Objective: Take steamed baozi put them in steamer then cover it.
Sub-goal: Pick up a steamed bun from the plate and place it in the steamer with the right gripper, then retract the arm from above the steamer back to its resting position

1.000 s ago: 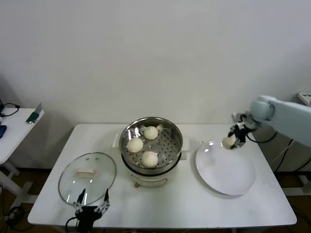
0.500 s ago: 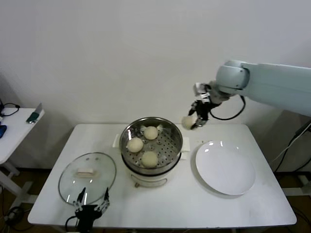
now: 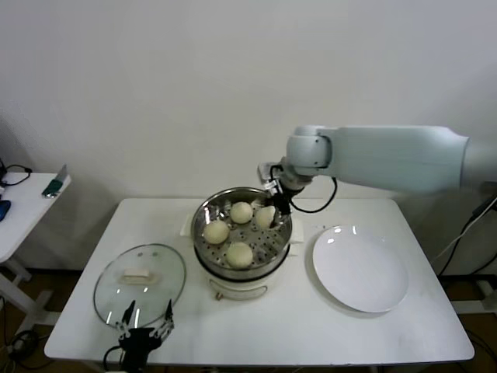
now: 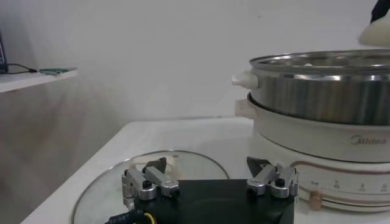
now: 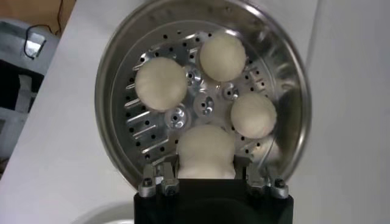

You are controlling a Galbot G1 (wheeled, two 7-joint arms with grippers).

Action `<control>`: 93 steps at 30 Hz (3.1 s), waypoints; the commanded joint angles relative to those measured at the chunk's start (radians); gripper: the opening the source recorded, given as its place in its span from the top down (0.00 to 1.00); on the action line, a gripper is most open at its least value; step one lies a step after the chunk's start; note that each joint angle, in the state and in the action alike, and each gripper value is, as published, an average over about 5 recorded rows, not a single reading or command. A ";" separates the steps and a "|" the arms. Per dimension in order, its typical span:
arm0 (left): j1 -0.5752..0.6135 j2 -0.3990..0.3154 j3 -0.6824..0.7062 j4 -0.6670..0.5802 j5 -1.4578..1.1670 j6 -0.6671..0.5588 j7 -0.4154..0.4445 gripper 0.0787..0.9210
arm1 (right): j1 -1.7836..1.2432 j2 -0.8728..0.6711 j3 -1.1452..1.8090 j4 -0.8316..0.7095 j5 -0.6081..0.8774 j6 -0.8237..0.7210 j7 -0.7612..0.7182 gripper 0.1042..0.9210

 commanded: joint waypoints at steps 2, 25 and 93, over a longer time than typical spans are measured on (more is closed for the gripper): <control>-0.001 0.002 0.001 0.002 -0.001 0.001 0.001 0.12 | -0.126 0.056 0.009 -0.059 -0.067 -0.017 0.032 0.39; 0.005 0.003 0.001 -0.026 -0.014 0.023 0.000 0.12 | 0.009 -0.074 0.125 -0.088 0.173 0.109 -0.049 0.12; -0.228 0.245 -0.068 0.510 1.372 -0.087 -0.503 0.12 | -2.341 0.113 2.184 0.226 -0.361 0.908 0.680 0.12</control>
